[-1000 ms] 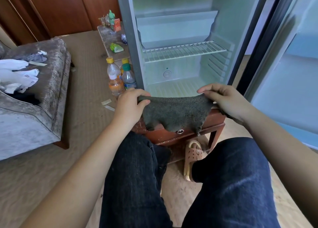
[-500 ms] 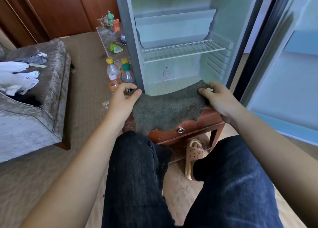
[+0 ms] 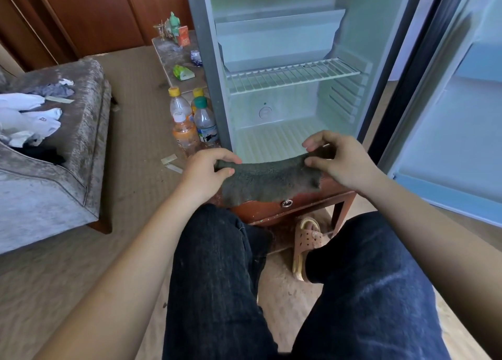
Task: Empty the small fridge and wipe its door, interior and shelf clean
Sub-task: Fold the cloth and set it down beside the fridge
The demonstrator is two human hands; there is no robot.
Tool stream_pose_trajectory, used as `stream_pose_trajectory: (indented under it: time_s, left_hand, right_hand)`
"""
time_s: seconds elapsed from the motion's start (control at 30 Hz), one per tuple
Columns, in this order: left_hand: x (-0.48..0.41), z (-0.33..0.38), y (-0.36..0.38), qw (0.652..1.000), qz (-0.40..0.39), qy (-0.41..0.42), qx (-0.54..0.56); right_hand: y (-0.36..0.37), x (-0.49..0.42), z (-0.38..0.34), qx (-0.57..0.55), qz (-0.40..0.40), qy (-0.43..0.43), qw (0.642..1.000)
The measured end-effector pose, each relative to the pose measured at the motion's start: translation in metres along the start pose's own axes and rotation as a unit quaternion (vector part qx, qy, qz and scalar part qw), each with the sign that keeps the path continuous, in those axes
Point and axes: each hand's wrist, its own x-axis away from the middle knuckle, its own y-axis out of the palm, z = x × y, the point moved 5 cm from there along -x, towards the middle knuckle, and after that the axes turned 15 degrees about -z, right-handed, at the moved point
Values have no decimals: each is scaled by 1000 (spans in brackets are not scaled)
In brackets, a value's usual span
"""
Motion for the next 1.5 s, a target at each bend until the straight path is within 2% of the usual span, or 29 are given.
stream_pose_trajectory:
  time_s: [0.1,0.2,0.33,0.5,0.6,0.67,0.87,1.03,1.13,1.27,1.4,1.5]
  left_hand:
    - [2,-1,7,998,-48,-29,-41]
    - [5,0,15,994,-51,-56,-72]
    - [9,4,5,996,-60,-35,-52]
    - [29,11,-15,995,-40,-50,75]
    - [46,20,-18,983,-28,-73,167]
    - [58,25,-19,970,-19,-84,227]
    - [77,53,-17,967,7,-83,239]
    - [60,86,-3,974,1,-50,222]
    - [41,90,-2,982,16,-47,183]
    - [5,84,-10,998,22,-12,59]
    - [-45,99,-48,995,11,80,-50]
    - [-69,123,-88,978,28,148,-148]
  right_hand:
    - [12,0,-1,103,-74,29,992]
    - [22,0,1,182,-57,30,981]
    - [13,7,-3,190,-22,26,981]
    - [-11,27,-12,91,19,41,995]
    - [-20,39,-24,-5,36,45,998]
    - [-22,47,-32,-28,28,65,997]
    - [-4,64,-61,-163,-17,74,984]
    - [21,48,-85,-231,-60,7,971]
    - [24,30,-84,-222,-48,-1,974]
    - [19,-1,-72,-119,-33,-39,992]
    - [-13,-38,-86,40,85,-113,989]
    - [-43,-63,-113,87,122,-141,979]
